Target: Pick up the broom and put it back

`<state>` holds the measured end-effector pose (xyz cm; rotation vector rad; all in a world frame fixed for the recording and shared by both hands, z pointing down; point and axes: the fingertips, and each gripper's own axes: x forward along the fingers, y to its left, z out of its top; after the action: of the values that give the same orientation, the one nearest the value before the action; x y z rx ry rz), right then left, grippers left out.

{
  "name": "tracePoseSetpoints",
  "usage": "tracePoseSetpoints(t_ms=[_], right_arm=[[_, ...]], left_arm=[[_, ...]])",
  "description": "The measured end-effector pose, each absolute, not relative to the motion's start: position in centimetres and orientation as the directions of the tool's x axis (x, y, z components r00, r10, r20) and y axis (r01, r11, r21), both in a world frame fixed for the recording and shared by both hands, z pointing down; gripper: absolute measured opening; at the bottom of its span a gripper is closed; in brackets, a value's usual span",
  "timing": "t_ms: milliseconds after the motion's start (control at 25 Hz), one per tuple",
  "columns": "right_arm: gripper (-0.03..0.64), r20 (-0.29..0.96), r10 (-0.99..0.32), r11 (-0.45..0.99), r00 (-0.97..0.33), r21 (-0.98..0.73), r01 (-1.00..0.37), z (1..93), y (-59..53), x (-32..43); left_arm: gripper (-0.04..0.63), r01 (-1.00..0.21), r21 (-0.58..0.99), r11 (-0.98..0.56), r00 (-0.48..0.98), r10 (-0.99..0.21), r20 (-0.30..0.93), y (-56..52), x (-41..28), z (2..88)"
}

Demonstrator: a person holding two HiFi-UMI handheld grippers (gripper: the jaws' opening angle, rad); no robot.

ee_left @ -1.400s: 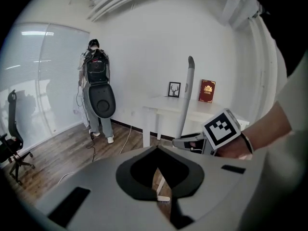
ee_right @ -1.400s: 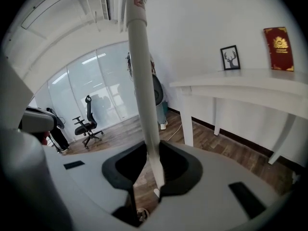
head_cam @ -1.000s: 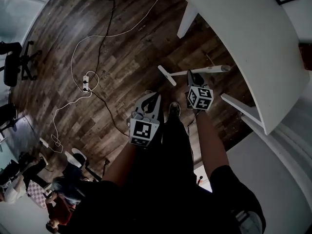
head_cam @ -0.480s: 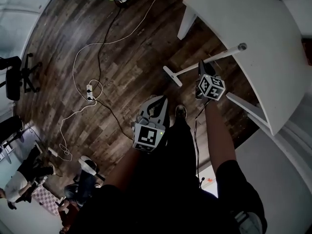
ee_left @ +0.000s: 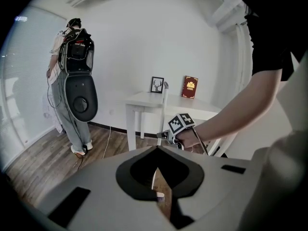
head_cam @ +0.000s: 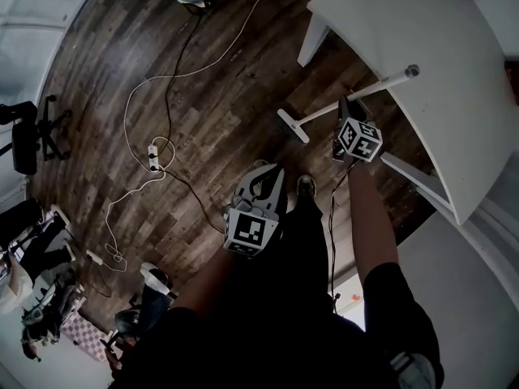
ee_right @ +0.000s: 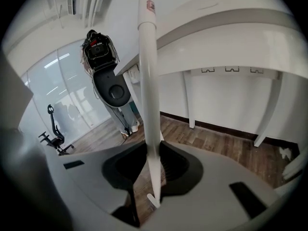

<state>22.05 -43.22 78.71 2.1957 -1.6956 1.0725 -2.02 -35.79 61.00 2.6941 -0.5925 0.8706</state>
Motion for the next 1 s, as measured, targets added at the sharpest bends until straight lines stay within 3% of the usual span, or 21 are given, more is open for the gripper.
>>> tracePoseSetpoints(t_ms=[120, 240, 1000], right_arm=[[0.105, 0.636, -0.765, -0.355, 0.101, -0.284, -0.891, 79.0, -43.0, 22.0], [0.152, 0.631, -0.767, -0.374, 0.116, -0.294, -0.880, 79.1, -42.8, 22.4], [0.158, 0.672, -0.721, -0.421, 0.169, -0.232, -0.877, 74.1, -35.4, 19.8]], left_arm=[[0.000, -0.449, 0.111, -0.887, 0.738, -0.298, 0.605, -35.7, -2.0, 61.2], [0.000, -0.448, 0.103, -0.888, 0.735, -0.301, 0.607, -36.0, -2.1, 61.3], [0.000, -0.464, 0.146, -0.874, 0.766, -0.313, 0.562, -35.6, -3.5, 59.7]])
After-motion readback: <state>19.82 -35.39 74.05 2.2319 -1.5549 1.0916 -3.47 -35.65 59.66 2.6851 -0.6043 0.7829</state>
